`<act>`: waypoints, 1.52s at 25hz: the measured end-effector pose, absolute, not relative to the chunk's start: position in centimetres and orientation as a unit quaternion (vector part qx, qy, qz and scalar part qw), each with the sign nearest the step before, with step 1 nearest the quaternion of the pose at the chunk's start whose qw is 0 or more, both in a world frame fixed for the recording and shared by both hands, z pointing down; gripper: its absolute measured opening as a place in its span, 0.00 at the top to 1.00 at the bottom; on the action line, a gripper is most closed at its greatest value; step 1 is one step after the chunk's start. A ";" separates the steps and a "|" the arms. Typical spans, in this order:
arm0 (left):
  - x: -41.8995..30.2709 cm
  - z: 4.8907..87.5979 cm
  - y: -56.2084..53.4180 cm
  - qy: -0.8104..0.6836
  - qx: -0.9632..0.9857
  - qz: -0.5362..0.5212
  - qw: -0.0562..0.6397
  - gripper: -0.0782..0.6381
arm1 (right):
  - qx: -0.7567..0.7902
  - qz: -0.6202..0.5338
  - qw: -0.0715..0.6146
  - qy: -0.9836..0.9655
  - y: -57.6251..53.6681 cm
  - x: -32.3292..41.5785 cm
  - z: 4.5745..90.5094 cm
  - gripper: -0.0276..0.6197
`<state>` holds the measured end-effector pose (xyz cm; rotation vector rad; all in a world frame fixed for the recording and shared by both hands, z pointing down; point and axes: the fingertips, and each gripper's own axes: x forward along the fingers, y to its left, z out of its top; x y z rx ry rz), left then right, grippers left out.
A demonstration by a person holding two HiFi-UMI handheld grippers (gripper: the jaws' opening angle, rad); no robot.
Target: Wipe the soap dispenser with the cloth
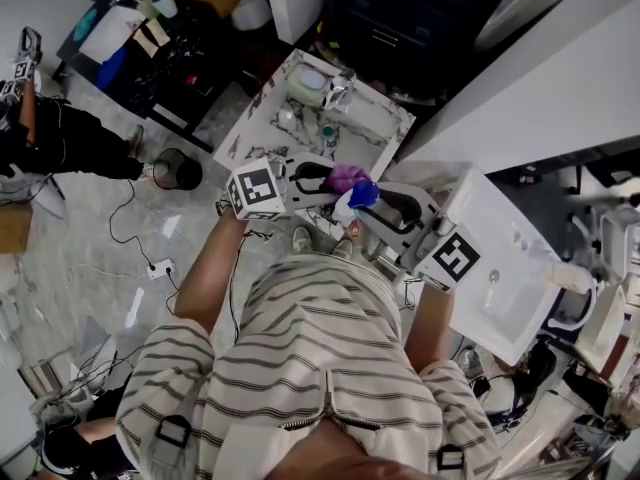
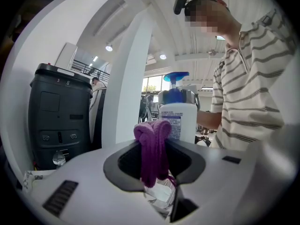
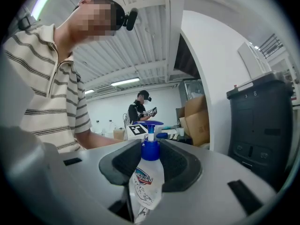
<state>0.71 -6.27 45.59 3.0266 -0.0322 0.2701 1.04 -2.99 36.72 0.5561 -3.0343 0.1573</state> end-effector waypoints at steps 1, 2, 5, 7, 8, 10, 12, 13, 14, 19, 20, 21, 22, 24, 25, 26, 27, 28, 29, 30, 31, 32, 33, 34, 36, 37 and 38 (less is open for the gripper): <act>0.6 45.6 -6.3 -0.012 0.995 0.089 0.052 0.72 | 0.182 0.052 0.026 -0.982 -3.1 1.1 36.8 0.75; 0.5 45.7 -6.3 -0.013 0.994 0.089 0.053 0.72 | 0.182 0.053 0.027 -0.981 -3.2 1.1 36.9 0.75; 0.2 45.8 -6.3 -0.018 0.994 0.087 0.057 0.72 | 0.179 0.053 0.035 -0.982 -3.2 1.4 37.4 0.75; 0.1 45.9 -6.3 -0.023 0.994 0.086 0.060 0.72 | 0.183 0.056 0.037 -0.981 -3.3 1.6 37.6 0.75; -0.1 45.9 -6.3 -0.026 0.994 0.085 0.060 0.72 | 0.185 0.057 0.037 -0.980 -3.4 1.6 37.6 0.75; -0.4 45.7 -6.5 -0.034 0.994 0.080 0.062 0.72 | 0.192 0.058 0.037 -0.979 -3.8 1.7 37.6 0.75; -0.7 45.4 -6.7 -0.042 0.994 0.070 0.066 0.72 | 0.203 0.060 0.038 -0.977 -4.2 2.0 37.6 0.75; -0.9 45.2 -6.7 -0.046 0.995 0.066 0.067 0.72 | 0.209 0.061 0.039 -0.975 -4.4 2.1 37.7 0.75; -1.0 45.1 -6.7 -0.050 0.994 0.064 0.067 0.72 | 0.214 0.061 0.040 -0.974 -4.6 2.2 37.7 0.75; -1.6 44.8 -7.0 -0.071 0.994 0.067 0.058 0.72 | 0.232 0.060 0.047 -0.970 -5.3 2.3 38.0 0.75; -1.6 44.7 -7.1 -0.076 0.993 0.065 0.056 0.72 | 0.237 0.061 0.048 -0.968 -5.5 2.4 38.0 0.75; -1.7 44.6 -7.2 -0.081 0.993 0.063 0.054 0.72 | 0.243 0.062 0.048 -0.967 -5.7 2.5 38.1 0.75; -1.8 44.5 -7.3 -0.087 0.993 0.063 0.051 0.72 | 0.249 0.063 0.050 -0.965 -5.9 2.5 38.2 0.75; -1.9 44.2 -7.6 -0.102 0.992 0.065 0.045 0.72 | 0.265 0.064 0.056 -0.960 -6.4 2.6 38.5 0.75; -1.9 44.1 -7.8 -0.109 0.991 0.067 0.043 0.72 | 0.274 0.065 0.059 -0.958 -6.6 2.7 38.6 0.75; -2.0 44.0 -8.0 -0.114 0.990 0.068 0.040 0.72 | 0.282 0.066 0.061 -0.955 -6.9 2.8 38.8 0.75; -2.0 43.8 -8.1 -0.120 0.990 0.068 0.037 0.72 | 0.291 0.068 0.062 -0.952 -7.2 2.9 38.8 0.75; -2.1 43.5 -8.3 -0.127 0.989 0.064 0.037 0.72 | 0.299 0.070 0.061 -0.950 -7.4 3.0 38.9 0.75; -2.2 43.3 -8.6 -0.137 0.988 0.059 0.039 0.72 | 0.309 0.072 0.059 -0.947 -7.7 3.2 38.9 0.75; -2.2 43.0 -8.8 -0.148 0.987 0.053 0.040 0.72 | 0.319 0.075 0.057 -0.943 -8.0 3.3 39.0 0.75; -2.3 42.8 -9.1 -0.160 0.985 0.050 0.041 0.72 | 0.331 0.078 0.055 -0.939 -8.4 3.5 39.1 0.75; -2.4 42.7 -9.3 -0.171 0.983 0.047 0.040 0.72 | 0.343 0.081 0.054 -0.934 -8.7 3.6 39.2 0.75; -2.5 42.6 -9.5 -0.183 0.981 0.045 0.040 0.72 | 0.354 0.083 0.055 -0.930 -9.1 3.7 39.3 0.75; -2.6 42.6 -9.8 -0.194 0.979 0.042 0.040 0.72 | 0.362 0.085 0.056 -0.926 -9.4 3.8 39.5 0.75; -2.8 42.6 -10.3 -0.217 0.975 0.034 0.041 0.72 | 0.374 0.086 0.062 -0.921 -9.9 3.9 39.8 0.75; -2.9 42.7 -10.5 -0.229 0.972 0.031 0.041 0.72 | 0.379 0.087 0.063 -0.919 -10.1 3.9 40.0 0.75; -3.1 42.8 -10.8 -0.242 0.969 0.030 0.040 0.72 | 0.384 0.090 0.062 -0.917 -10.3 4.0 40.2 0.75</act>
